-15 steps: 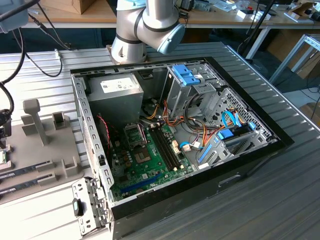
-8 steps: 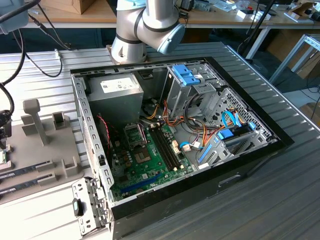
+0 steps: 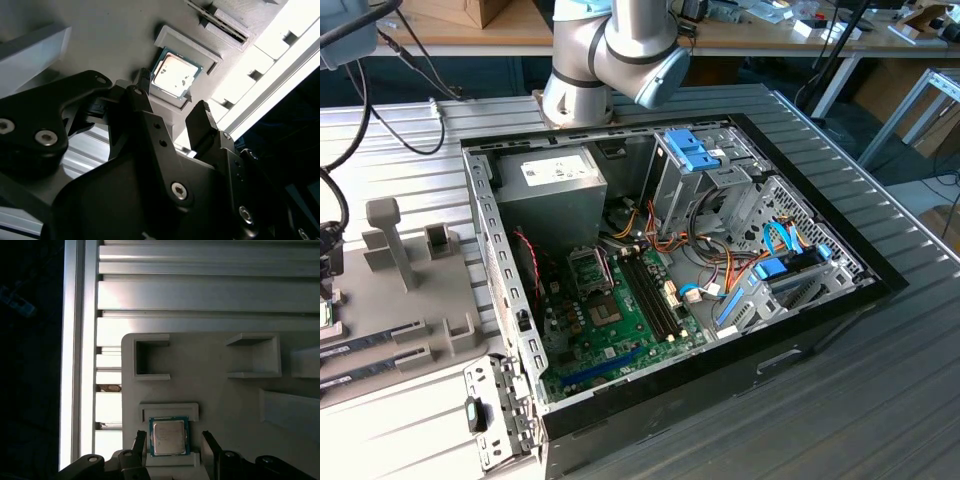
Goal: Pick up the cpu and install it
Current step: 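Pick up the cpu and move it towards the insertion slot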
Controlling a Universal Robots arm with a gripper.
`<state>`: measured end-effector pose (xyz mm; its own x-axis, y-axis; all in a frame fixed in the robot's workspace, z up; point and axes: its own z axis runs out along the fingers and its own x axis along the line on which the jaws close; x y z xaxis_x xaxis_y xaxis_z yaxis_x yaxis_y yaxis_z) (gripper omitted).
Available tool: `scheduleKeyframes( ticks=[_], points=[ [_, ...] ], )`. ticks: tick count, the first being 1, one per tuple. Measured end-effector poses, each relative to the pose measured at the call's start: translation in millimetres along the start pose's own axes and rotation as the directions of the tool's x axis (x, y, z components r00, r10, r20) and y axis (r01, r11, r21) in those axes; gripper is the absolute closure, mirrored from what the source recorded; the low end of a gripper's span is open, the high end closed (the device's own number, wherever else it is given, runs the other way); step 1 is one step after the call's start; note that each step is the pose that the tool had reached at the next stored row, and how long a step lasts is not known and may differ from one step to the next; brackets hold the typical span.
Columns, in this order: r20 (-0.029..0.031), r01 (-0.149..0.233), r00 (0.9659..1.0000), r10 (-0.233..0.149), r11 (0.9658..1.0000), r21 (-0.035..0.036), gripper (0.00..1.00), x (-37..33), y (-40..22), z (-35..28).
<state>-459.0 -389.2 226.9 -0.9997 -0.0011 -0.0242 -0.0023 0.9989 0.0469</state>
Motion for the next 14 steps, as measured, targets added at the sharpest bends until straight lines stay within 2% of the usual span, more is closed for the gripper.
scheduleKeyframes(
  ticks=[14],
  points=[
    [0.0001, 0.000, 1.0000, 0.000, 1.0000, -0.0001, 0.44, 0.6, -1.1, 2.6]
  ],
)
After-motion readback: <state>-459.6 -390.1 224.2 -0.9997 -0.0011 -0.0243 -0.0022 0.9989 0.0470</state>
